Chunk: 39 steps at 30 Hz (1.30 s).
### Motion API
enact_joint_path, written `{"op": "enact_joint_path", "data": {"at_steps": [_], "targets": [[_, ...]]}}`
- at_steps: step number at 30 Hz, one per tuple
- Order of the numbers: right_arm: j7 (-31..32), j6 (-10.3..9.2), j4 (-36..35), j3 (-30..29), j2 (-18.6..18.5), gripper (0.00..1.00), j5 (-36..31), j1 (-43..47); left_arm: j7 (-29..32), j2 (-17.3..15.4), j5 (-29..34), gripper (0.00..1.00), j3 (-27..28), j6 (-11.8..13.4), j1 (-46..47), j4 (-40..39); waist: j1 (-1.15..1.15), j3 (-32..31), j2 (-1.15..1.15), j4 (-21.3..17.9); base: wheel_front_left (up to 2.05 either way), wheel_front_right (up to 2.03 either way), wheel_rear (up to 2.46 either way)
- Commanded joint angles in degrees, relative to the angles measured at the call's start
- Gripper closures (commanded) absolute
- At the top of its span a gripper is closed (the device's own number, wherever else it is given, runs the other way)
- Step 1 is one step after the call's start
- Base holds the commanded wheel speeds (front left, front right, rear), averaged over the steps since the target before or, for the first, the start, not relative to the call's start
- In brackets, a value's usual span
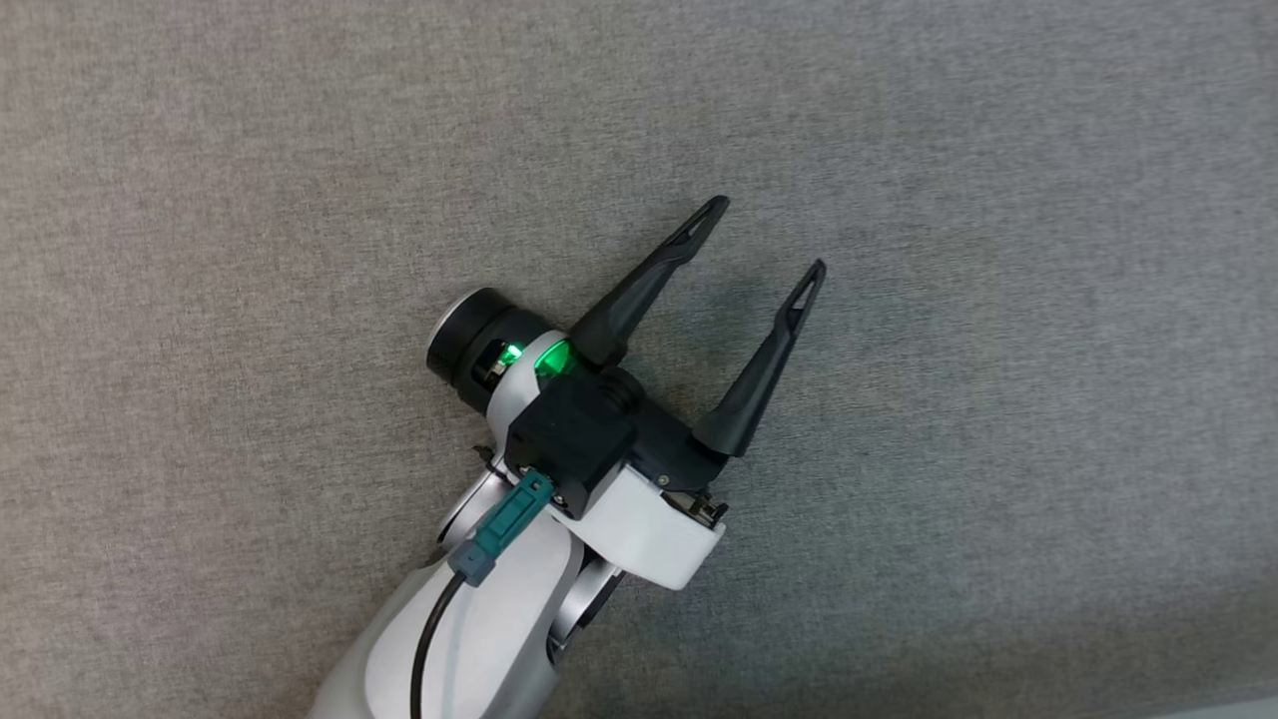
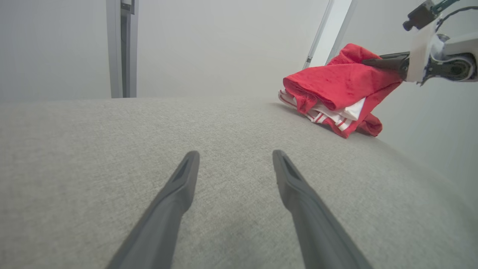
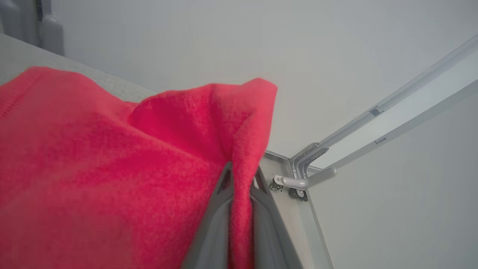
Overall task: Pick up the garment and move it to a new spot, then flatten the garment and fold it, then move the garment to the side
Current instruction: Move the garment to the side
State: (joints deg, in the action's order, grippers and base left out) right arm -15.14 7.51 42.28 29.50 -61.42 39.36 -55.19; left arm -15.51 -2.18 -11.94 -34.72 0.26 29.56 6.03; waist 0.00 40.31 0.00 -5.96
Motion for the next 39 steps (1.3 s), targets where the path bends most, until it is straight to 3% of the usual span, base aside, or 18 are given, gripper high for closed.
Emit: {"op": "enact_joint_path", "data": {"at_steps": [1,13,14,15,16,27,36,39], "targets": [[-0.03,-0.04,1.12,-0.47,-0.81,1.0,-0.96,-0.8,0.79,-1.39,0.01,0.0,0.13,0.2,-1.02,3.23,0.0,1.1,0.0,0.77,0.0,0.0,0.0],[-0.02,-0.04,12.65,-1.34,3.3,1.0,-10.73,-3.06,1.06,-2.22,-1.19,0.0,-1.09,1.73,0.21,3.3,0.0,4.74,0.0,3.14,0.0,0.0,0.0],[-0.02,-0.04,13.39,-1.22,3.79,0.96,-10.77,-2.93,1.07,-2.26,-1.34,0.0,-1.2,1.8,0.24,3.28,0.0,4.82,0.0,3.34,0.0,0.0,0.0],[-0.02,-0.04,14.05,-1.1,4.07,0.71,-10.88,-2.92,1.07,-2.33,-1.52,0.0,-1.33,1.91,0.26,3.23,0.0,4.87,0.0,3.52,0.0,0.0,0.0],[-0.02,-0.03,14.77,-1.11,4.25,0.0,-10.96,-3.09,1.07,-2.4,-1.71,0.0,-1.45,1.99,0.25,3.17,0.0,4.9,0.0,3.71,0.0,0.0,0.0],[-0.02,-0.04,16.96,-1.75,5.08,0.0,-13.88,-5.25,0.85,-1.91,-3.58,0.0,-2.4,2.68,-1.5,1.18,0.0,-0.57,0.0,5.34,0.0,0.0,0.0],[-0.02,-0.03,11.62,-1.53,9.03,0.0,-14.68,-2.58,0.45,-0.82,-4.51,0.0,-1.04,2.36,-5.06,-0.3,0.0,-11.87,0.0,5.95,0.0,0.0,0.0],[-0.02,-0.03,7.96,-0.9,11.97,0.0,-15.55,-0.08,0.45,-0.88,-2.21,0.0,-0.21,2.53,-7.98,0.45,0.0,-17.48,0.0,5.82,0.0,0.0,0.0]]}}
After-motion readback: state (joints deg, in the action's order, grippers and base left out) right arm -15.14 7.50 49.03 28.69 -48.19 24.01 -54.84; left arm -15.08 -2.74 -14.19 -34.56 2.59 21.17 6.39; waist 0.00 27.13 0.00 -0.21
